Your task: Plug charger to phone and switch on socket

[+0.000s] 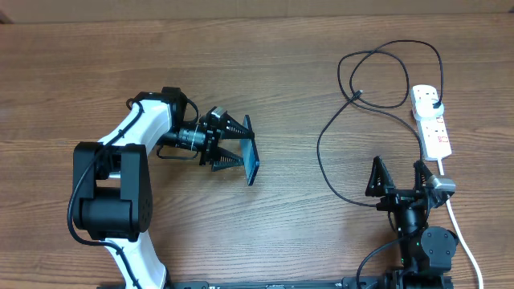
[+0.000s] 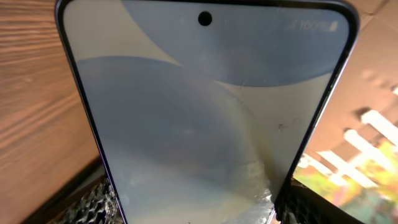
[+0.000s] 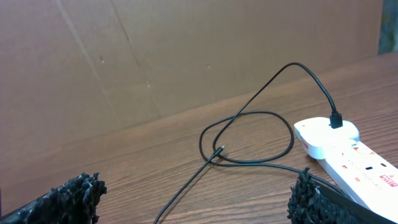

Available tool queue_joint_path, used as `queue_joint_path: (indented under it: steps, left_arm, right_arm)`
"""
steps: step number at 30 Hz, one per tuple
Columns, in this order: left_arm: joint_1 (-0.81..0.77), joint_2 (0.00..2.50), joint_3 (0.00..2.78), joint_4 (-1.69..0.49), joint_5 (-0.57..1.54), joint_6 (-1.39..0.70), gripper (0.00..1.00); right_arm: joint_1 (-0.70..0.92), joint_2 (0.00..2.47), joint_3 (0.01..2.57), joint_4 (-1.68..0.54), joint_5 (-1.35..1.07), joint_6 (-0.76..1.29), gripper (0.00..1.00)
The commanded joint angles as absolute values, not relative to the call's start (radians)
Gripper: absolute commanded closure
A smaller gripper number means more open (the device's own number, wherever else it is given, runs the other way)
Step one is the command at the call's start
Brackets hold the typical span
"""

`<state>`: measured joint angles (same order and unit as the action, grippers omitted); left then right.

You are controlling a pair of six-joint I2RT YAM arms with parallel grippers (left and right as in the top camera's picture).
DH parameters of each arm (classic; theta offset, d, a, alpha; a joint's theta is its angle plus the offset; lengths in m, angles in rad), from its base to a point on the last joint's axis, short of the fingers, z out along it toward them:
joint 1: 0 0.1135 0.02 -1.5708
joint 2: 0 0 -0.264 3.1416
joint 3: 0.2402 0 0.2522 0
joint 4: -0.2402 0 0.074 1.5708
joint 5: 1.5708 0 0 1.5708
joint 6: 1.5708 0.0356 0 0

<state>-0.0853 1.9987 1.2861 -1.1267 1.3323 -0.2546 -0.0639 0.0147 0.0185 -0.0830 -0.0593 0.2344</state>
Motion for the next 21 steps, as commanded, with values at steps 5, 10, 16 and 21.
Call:
queue_joint_path:
  steps: [5, 10, 16, 21]
  left_arm:
    - [-0.085, 2.008, 1.286, -1.139, 1.535, -0.251, 0.43]
    - [-0.085, 2.008, 1.286, -1.144, 1.580, -0.263, 0.42]
    - [-0.085, 2.008, 1.286, -1.145, 1.581, -0.307, 0.45]
    - [-0.085, 2.008, 1.286, -1.145, 1.581, -0.327, 0.45]
  right_arm:
    - [-0.065, 0.003, 0.008, -0.080, -0.049, 0.227, 0.00]
    - [-0.065, 0.003, 0.008, -0.080, -0.049, 0.227, 0.00]
    - [-0.065, 0.003, 0.008, -0.080, -0.049, 0.227, 0.00]
    - [-0.065, 0.003, 0.008, -0.080, -0.049, 0.227, 0.00]
